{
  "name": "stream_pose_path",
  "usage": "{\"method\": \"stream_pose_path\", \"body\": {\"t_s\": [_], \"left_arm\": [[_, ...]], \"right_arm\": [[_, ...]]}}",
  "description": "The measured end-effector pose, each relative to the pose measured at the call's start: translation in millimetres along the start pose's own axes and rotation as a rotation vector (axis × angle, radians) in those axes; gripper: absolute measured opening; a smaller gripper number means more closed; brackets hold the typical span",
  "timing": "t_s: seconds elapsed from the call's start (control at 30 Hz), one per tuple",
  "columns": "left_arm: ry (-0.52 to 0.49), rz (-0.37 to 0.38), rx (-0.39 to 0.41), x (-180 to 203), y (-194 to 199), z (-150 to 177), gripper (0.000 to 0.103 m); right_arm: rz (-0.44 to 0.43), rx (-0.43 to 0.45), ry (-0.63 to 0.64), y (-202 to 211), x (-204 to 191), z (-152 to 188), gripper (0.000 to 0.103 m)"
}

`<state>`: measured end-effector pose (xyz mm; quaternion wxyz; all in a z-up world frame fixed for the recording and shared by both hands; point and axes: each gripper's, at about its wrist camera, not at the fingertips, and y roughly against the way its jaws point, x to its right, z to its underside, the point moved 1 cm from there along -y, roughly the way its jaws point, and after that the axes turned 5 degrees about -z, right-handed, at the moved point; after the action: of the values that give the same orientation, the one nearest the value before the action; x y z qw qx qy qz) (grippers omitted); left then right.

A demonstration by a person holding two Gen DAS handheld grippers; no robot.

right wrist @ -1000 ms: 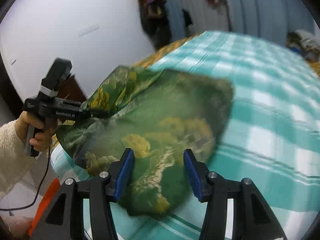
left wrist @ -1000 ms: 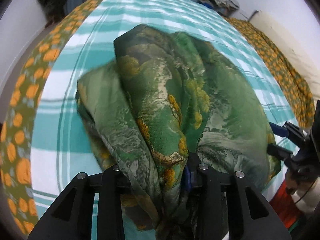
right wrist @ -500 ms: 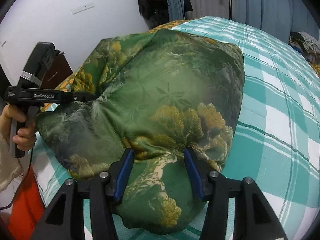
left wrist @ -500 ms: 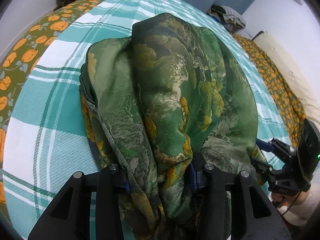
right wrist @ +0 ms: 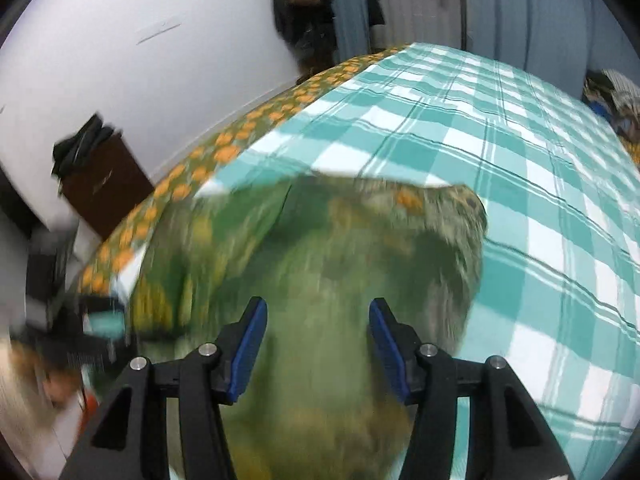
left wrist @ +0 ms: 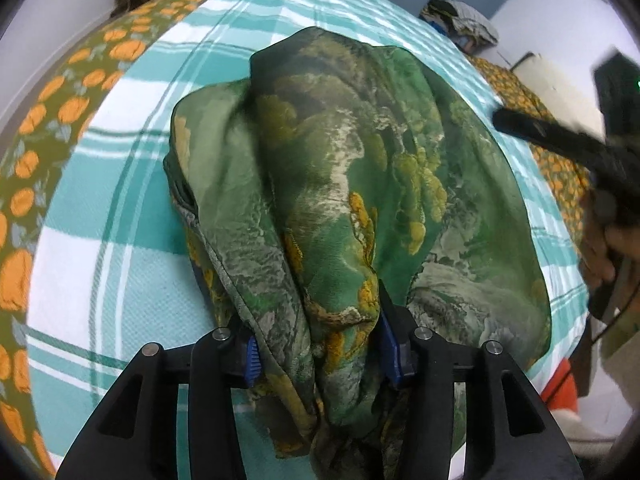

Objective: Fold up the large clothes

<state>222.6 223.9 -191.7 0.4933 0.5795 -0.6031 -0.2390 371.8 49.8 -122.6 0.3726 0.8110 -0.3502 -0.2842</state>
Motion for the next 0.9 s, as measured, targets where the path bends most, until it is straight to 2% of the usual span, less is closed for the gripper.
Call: {"method": "stream_pose_path", "body": {"t_s": [0.17, 0.23, 0.33, 0.5, 0.63, 0.73, 0.9], "left_arm": [[0.026, -0.002, 0.016, -2.0, -4.5, 8.7, 0.049], [0.051, 0.010, 0.017, -8.6, -9.2, 13.5, 0.049], [0.092, 0.041, 0.018, -14.4, -16.6, 17.5, 0.049], [0.078, 0.019, 0.011, -9.6, -19.8, 15.4, 0.049], [0.070, 0.032, 0.013, -12.9, -17.4, 14.8, 0.049], [0.076, 0.041, 0.015, -14.2, -17.2, 15.6, 0.049], [0.069, 0.038, 0.018, -12.9, -17.0, 15.2, 0.050]], "right_arm": [[-0.024, -0.033, -0.074, -57.3, -13.5, -15.2, 0.055], [0.008, -0.066, -0.082, -80.2, -14.7, -12.8, 0.055], [0.102, -0.145, -0.024, -112.7, -19.3, -2.3, 0.055], [0.141, -0.159, 0.001, -126.6, -13.4, 4.4, 0.055], [0.120, -0.134, 0.000, -106.7, -18.7, 2.7, 0.055], [0.036, -0.088, 0.035, -61.8, -26.5, 16.0, 0.055], [0.044, -0.008, 0.154, 28.0, -34.9, 88.6, 0.055]]}}
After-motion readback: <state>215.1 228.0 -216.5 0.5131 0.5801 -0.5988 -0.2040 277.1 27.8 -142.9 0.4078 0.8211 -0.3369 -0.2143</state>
